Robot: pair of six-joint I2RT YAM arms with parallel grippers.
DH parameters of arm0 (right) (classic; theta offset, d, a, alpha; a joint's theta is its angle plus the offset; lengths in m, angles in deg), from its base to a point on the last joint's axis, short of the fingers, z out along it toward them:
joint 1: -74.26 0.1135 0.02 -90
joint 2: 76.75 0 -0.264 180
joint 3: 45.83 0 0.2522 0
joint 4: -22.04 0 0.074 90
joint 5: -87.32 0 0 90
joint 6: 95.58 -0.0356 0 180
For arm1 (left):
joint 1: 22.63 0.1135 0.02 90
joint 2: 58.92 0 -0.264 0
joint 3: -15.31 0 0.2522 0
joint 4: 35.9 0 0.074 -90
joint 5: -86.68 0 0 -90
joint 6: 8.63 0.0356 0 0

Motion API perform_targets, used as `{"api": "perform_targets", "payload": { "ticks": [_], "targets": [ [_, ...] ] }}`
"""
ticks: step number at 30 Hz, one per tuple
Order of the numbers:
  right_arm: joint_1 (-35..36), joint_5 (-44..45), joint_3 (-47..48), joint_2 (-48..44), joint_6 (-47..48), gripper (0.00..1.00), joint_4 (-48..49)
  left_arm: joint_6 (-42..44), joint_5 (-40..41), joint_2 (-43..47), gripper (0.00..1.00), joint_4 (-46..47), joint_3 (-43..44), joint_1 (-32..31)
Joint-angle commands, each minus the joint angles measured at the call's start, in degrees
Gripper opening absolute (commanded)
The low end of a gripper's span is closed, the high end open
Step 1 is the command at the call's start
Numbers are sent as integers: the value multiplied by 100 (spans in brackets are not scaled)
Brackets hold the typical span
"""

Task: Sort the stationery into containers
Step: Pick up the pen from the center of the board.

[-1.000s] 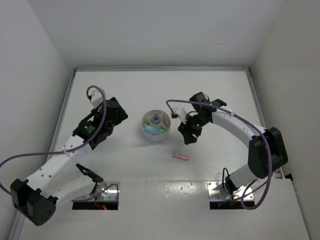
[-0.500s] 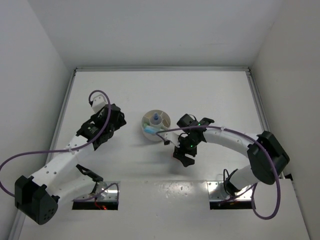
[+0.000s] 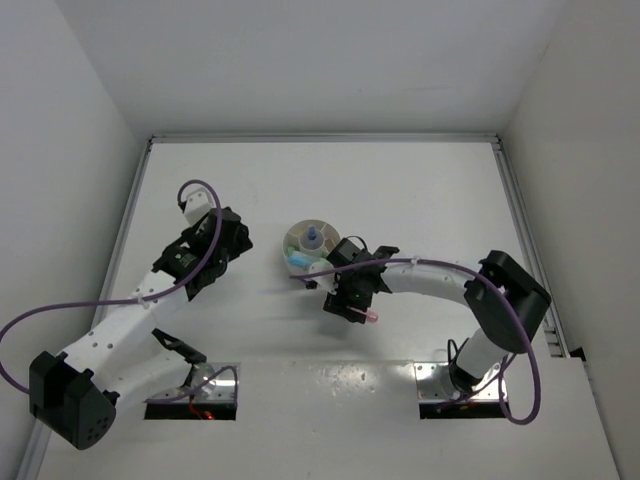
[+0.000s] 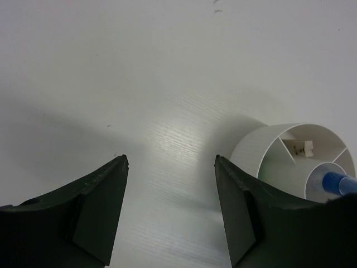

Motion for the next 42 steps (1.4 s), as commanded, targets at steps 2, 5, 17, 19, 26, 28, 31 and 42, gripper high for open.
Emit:
{"api": "perform_targets", "payload": {
  "ticks": [2,5,17,19,26,28,31,42],
  "targets": [
    [106,506,80,78,-177,63,305,37,46,107,69,171,52,63],
    [107,578,28,132,-177,57,305,37,46,107,69,171,52,116],
    [326,411,28,500,-124,51,77,90,46,160,69,171,52,116],
    [379,411,80,553,-72,50,76,90,46,160,69,171,52,116],
    [379,411,80,519,-19,0,-29,90,46,160,69,171,52,116],
    [379,148,133,186,217,0,-125,90,46,213,69,171,52,116],
    [310,-744,666,-472,542,0,-634,143,46,213,69,171,52,116],
    [256,0,3168,-800,-982,0,990,204,99,449,69,118,175,178]
  ]
}}
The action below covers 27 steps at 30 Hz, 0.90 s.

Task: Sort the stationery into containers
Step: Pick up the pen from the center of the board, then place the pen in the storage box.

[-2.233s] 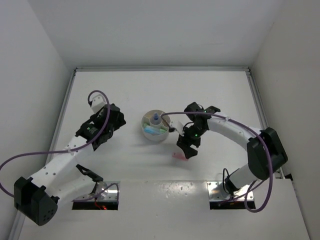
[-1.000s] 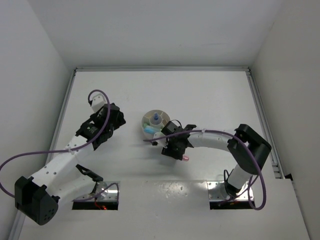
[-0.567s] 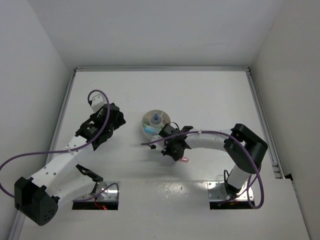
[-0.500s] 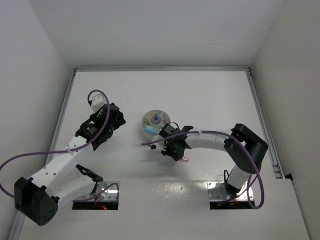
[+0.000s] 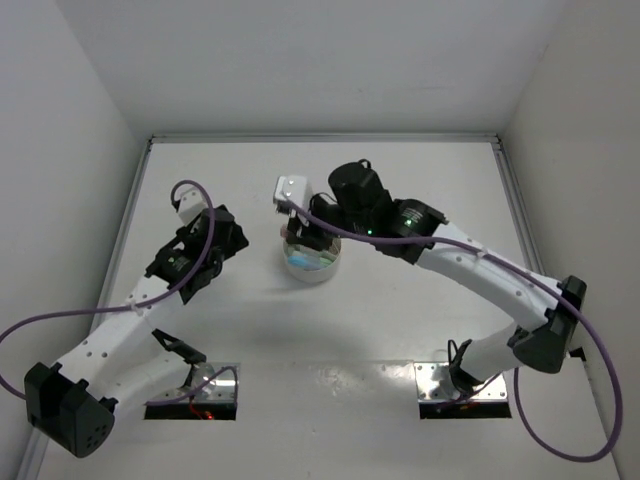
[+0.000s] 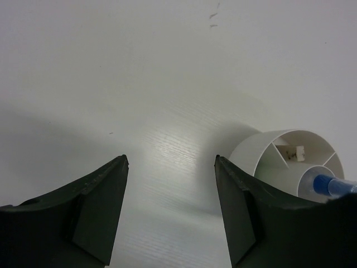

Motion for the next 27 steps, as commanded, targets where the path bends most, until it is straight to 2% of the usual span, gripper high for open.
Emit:
{"api": "perform_targets", "payload": {
  "ticks": [1,3,9,13,16,27],
  "targets": [
    [-30,1111,-427,48,-1024,0,1679,58,92,231,69,85,175,73],
    [-30,1716,-788,48,-1218,0,2723,58,92,292,69,85,175,73],
    [-83,1720,227,1486,-2078,0,2606,5,92,354,69,85,122,73],
    [-83,2027,923,2164,-2492,0,2422,-65,250,486,69,85,70,73],
    [-135,2343,1065,2368,-2555,0,2351,-118,399,636,69,-37,70,73],
    [-241,2291,485,2421,-2502,0,2527,-118,585,829,72,-38,70,73]
  ]
}}
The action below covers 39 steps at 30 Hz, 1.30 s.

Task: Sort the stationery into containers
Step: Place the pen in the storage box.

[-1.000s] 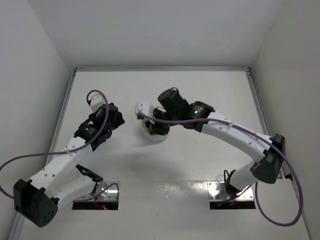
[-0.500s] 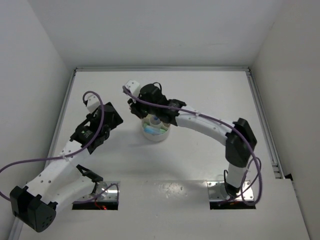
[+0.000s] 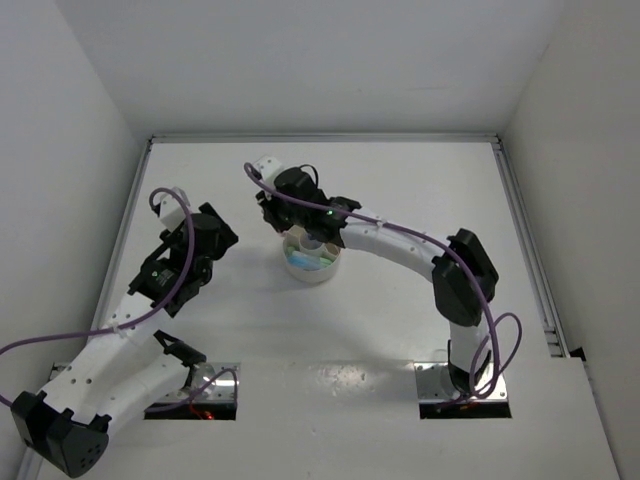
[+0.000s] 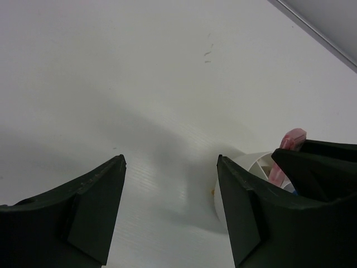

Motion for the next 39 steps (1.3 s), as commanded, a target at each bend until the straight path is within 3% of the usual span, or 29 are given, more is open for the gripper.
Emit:
{"api": "perform_targets", "payload": {
  "ticks": [1,23,26,27,29,32,36,39],
  "targets": [
    [-46,62,-209,-116,-94,0,269,-11,82,62,72,8,70,66],
    [-46,-44,-1019,-292,-94,0,366,42,29,62,72,61,17,66],
    [-46,-96,-1019,-354,-42,14,366,42,29,62,72,61,17,66],
    [-46,-96,-1019,-354,-41,26,305,42,29,62,72,61,17,66],
    [-46,-167,-958,-354,-41,39,252,42,29,62,72,61,17,66],
    [-46,-167,-958,-406,20,48,251,42,29,62,72,61,17,66],
    [6,-167,-896,-582,100,54,251,42,29,62,72,61,17,66],
    [6,-114,-835,-644,222,44,251,42,29,10,72,61,17,66]
  ]
}}
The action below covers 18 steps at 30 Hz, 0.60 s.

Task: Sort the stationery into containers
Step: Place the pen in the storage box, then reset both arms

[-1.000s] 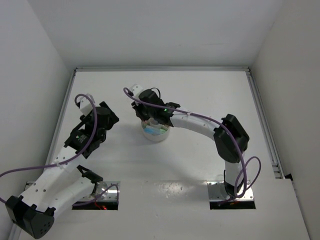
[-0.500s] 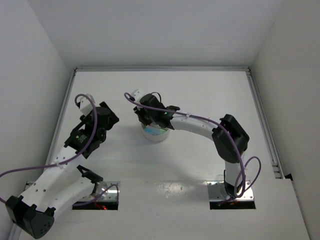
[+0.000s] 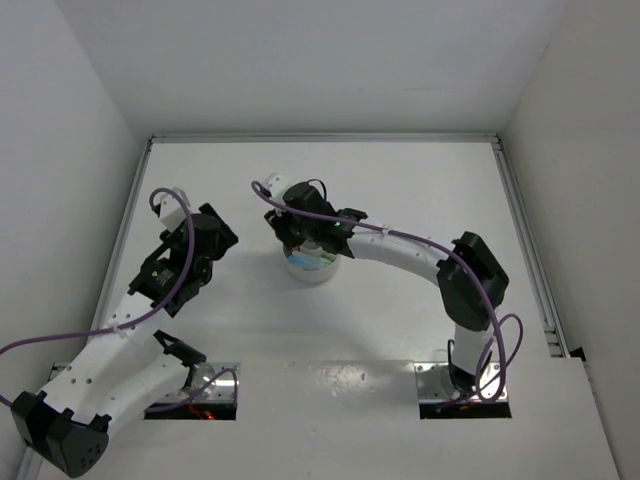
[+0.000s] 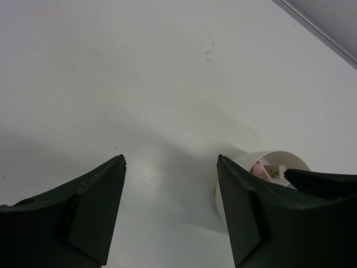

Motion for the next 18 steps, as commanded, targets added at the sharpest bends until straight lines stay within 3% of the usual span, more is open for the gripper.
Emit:
{"api": "perform_targets", "payload": {
  "ticks": [1,2,4,5,6,8,13,14,15,16,17,18],
  "targets": [
    [37,4,186,-412,107,36,182,40,27,9,72,105,17,66],
    [37,4,186,-482,107,21,182,40,27,9,72,105,17,66],
    [37,-292,335,-544,176,3,112,40,27,9,62,105,17,66],
    [37,-295,396,-623,177,0,33,40,-25,9,51,105,17,66],
    [37,-208,397,-702,325,0,32,40,-26,-43,20,166,17,118],
    [37,178,397,-912,545,0,32,171,-209,-131,0,228,139,119],
    [-156,2744,-363,-1754,2012,0,679,916,-579,-868,0,289,728,417],
    [-261,2894,-594,-1957,2171,2,778,1084,-649,-1026,1,289,833,418],
    [-384,2896,-1040,-2186,2416,17,779,1260,-798,-1324,29,289,1034,505],
    [-437,2965,-1236,-2423,2418,25,840,1427,-799,-1466,50,350,1123,506],
    [-490,2966,-1403,-2852,2418,33,841,1733,-860,-1572,68,447,1185,506],
    [-586,3097,-1683,-3021,2418,50,789,1901,-991,-1642,83,552,1186,506]
  ]
}}
